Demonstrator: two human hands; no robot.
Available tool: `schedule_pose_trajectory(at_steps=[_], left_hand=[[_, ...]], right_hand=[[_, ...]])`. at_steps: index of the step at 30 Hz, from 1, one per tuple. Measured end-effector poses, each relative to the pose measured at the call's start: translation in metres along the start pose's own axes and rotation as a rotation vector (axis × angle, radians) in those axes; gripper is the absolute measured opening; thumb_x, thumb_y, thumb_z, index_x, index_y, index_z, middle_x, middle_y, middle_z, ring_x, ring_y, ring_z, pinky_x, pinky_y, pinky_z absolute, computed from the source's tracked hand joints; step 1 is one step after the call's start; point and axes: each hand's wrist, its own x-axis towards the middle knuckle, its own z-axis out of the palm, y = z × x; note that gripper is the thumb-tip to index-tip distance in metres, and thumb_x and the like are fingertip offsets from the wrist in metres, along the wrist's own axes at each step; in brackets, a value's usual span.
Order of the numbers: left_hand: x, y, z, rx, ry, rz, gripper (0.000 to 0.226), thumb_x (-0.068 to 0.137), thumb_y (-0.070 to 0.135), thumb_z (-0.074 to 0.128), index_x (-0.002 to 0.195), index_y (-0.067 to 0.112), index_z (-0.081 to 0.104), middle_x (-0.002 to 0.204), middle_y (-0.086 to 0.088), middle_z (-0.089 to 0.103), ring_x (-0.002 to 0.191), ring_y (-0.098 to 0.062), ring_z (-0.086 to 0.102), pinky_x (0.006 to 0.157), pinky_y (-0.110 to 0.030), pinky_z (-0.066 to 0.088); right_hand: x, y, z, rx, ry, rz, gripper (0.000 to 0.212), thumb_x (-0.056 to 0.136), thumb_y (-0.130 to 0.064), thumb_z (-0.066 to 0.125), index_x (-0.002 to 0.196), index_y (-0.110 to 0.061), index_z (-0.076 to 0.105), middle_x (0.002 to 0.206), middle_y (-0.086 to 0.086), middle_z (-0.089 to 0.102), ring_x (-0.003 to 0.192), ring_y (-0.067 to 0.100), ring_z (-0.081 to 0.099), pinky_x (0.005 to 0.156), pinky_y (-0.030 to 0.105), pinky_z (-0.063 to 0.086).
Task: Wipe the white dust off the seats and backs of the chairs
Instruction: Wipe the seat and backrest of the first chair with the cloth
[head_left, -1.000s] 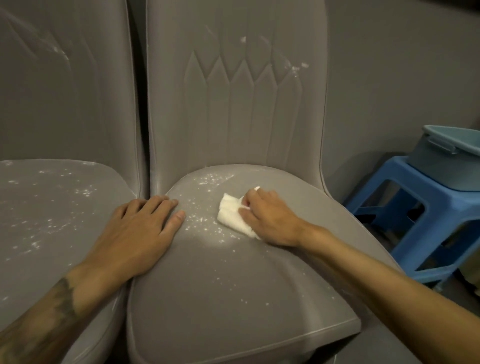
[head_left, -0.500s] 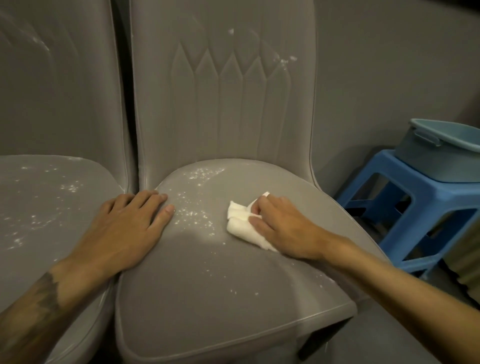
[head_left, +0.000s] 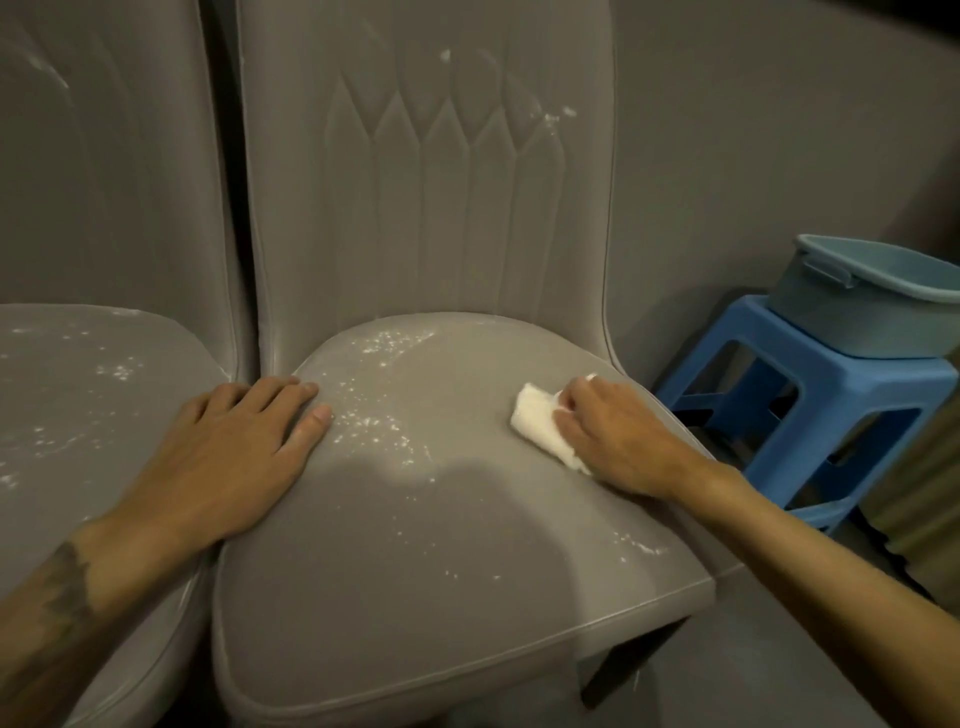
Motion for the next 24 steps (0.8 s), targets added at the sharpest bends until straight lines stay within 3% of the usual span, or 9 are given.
schedule_pose_trajectory(at_steps=[3, 6, 8, 11, 15, 17, 20, 22, 24], left_hand=[[0.0, 0.002, 0.0, 0.003, 0.007, -0.01, 0.072, 0.098, 0.075, 0.002, 0.15, 0.042, 0.039, 0.156, 0.015, 0.042, 0.137, -0.021, 0.042, 0.116, -0.042, 0.028], [0.0, 0.002, -0.002, 0.0, 0.012, -0.002, 0.076, 0.095, 0.075, 0.0, 0.148, 0.041, 0.041, 0.154, 0.014, 0.043, 0.136, -0.022, 0.043, 0.116, -0.044, 0.029], [0.0, 0.0, -0.002, 0.003, 0.009, 0.009, 0.076, 0.095, 0.075, -0.002, 0.149, 0.041, 0.04, 0.155, 0.014, 0.043, 0.137, -0.022, 0.043, 0.116, -0.044, 0.03], [0.0, -0.001, -0.001, 0.023, -0.002, 0.012, 0.076, 0.095, 0.075, -0.002, 0.149, 0.041, 0.038, 0.156, 0.013, 0.042, 0.137, -0.022, 0.043, 0.115, -0.044, 0.031], [0.0, 0.002, -0.002, 0.023, 0.006, 0.003, 0.076, 0.095, 0.074, -0.001, 0.149, 0.04, 0.04, 0.156, 0.012, 0.042, 0.137, -0.024, 0.044, 0.115, -0.045, 0.031], [0.0, 0.002, -0.003, 0.016, 0.004, 0.008, 0.077, 0.094, 0.075, -0.002, 0.149, 0.04, 0.039, 0.156, 0.012, 0.042, 0.137, -0.024, 0.044, 0.115, -0.045, 0.031], [0.0, 0.002, -0.004, 0.015, 0.005, 0.012, 0.079, 0.093, 0.076, -0.003, 0.15, 0.039, 0.038, 0.155, 0.011, 0.042, 0.136, -0.025, 0.044, 0.115, -0.047, 0.031], [-0.001, 0.002, -0.004, 0.013, 0.004, 0.014, 0.081, 0.093, 0.076, -0.004, 0.15, 0.039, 0.038, 0.156, 0.01, 0.042, 0.137, -0.026, 0.044, 0.115, -0.047, 0.031], [-0.001, 0.004, -0.005, 0.002, 0.005, 0.009, 0.08, 0.093, 0.076, -0.003, 0.15, 0.039, 0.039, 0.156, 0.01, 0.042, 0.137, -0.026, 0.044, 0.115, -0.047, 0.031]], right_hand=[[0.007, -0.01, 0.007, 0.003, 0.01, 0.099, 0.027, 0.105, -0.038, 0.036, 0.115, -0.018, 0.049, 0.117, 0.007, 0.054, 0.101, 0.025, 0.047, 0.095, 0.044, 0.042], [-0.016, -0.035, 0.023, 0.074, 0.081, -0.165, 0.022, 0.103, -0.044, 0.035, 0.108, -0.025, 0.046, 0.11, 0.0, 0.05, 0.095, 0.022, 0.043, 0.087, 0.039, 0.038], [-0.028, -0.029, 0.015, 0.096, 0.034, -0.309, 0.022, 0.102, -0.049, 0.032, 0.106, -0.031, 0.045, 0.106, -0.007, 0.049, 0.091, 0.016, 0.041, 0.082, 0.034, 0.036], [-0.02, 0.01, 0.0, 0.049, -0.036, -0.158, 0.025, 0.104, -0.046, 0.037, 0.111, -0.026, 0.051, 0.109, -0.004, 0.053, 0.092, 0.014, 0.047, 0.087, 0.037, 0.043], [-0.018, 0.019, 0.004, 0.052, 0.048, 0.152, 0.024, 0.105, -0.041, 0.038, 0.112, -0.021, 0.051, 0.113, 0.001, 0.054, 0.096, 0.017, 0.048, 0.088, 0.037, 0.044], [-0.027, -0.004, 0.019, 0.075, 0.086, 0.049, 0.024, 0.104, -0.043, 0.036, 0.11, -0.024, 0.049, 0.11, 0.0, 0.052, 0.095, 0.017, 0.045, 0.088, 0.039, 0.043], [-0.048, -0.022, 0.022, 0.127, 0.087, -0.203, 0.022, 0.102, -0.051, 0.031, 0.102, -0.034, 0.045, 0.101, -0.011, 0.047, 0.088, 0.008, 0.038, 0.076, 0.024, 0.036], [-0.052, -0.008, 0.01, 0.121, 0.029, -0.194, 0.021, 0.103, -0.051, 0.031, 0.104, -0.036, 0.045, 0.102, -0.013, 0.048, 0.089, 0.006, 0.04, 0.077, 0.024, 0.037], [-0.056, 0.011, 0.0, 0.104, 0.003, -0.069, 0.021, 0.104, -0.048, 0.033, 0.106, -0.033, 0.047, 0.105, -0.011, 0.05, 0.09, 0.007, 0.043, 0.08, 0.028, 0.04]])
